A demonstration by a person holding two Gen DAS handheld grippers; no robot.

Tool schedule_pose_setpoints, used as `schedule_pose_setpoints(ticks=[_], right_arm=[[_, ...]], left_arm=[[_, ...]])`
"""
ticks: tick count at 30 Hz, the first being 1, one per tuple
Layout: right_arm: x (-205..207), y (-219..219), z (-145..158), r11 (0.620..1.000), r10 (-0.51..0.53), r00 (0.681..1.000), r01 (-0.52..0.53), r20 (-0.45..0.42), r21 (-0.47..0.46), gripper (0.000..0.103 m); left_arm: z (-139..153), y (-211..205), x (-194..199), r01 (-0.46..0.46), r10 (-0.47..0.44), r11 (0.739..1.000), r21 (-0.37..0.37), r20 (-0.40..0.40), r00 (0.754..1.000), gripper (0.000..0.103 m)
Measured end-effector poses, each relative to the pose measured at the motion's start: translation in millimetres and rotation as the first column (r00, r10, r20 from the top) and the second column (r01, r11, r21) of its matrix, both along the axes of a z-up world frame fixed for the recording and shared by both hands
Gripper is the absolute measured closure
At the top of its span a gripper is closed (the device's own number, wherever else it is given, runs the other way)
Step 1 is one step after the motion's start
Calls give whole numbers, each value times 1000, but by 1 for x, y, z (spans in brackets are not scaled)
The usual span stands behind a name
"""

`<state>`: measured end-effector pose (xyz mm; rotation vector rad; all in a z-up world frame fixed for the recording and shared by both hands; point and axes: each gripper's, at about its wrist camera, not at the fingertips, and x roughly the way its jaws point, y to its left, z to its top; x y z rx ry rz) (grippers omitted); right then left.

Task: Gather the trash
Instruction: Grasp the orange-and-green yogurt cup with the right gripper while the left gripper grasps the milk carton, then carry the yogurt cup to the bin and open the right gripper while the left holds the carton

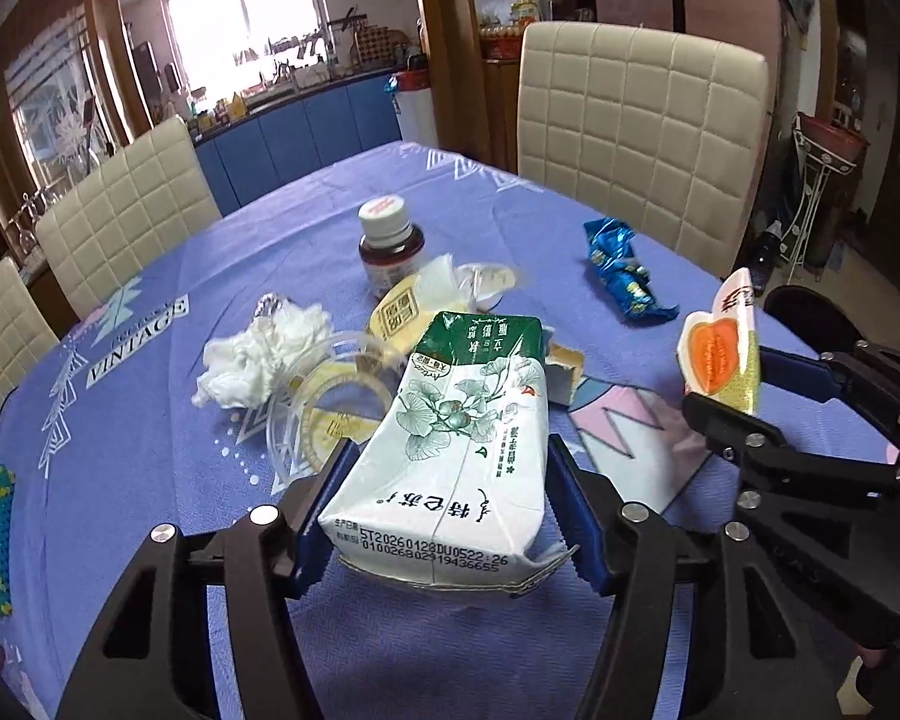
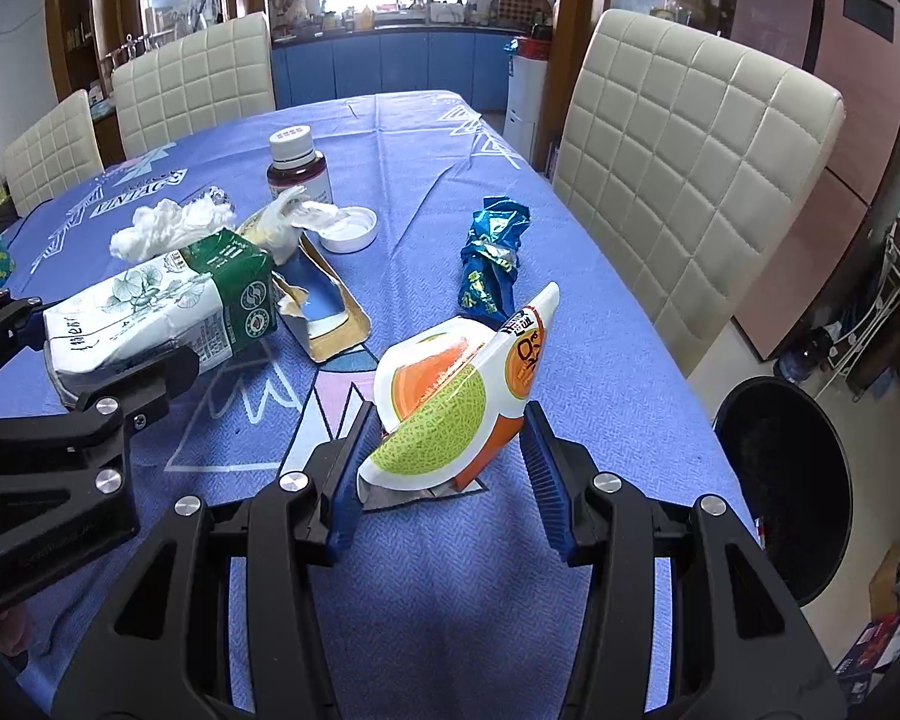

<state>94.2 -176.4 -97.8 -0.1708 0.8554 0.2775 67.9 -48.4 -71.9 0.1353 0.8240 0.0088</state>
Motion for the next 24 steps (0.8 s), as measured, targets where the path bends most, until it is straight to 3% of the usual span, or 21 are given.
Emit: schedule_pose_setpoints(ticks=[5,24], right_arm=[[-9,-7,11,1000,-6,1000,6,27,3,53],[-7,-82,44,993,-120,987,120,104,0,53]], left_arm=[[17,-15,-10,31,-33,999,27,57,998,43],[41,-88,10,158,-161,987,31,121,979,43]])
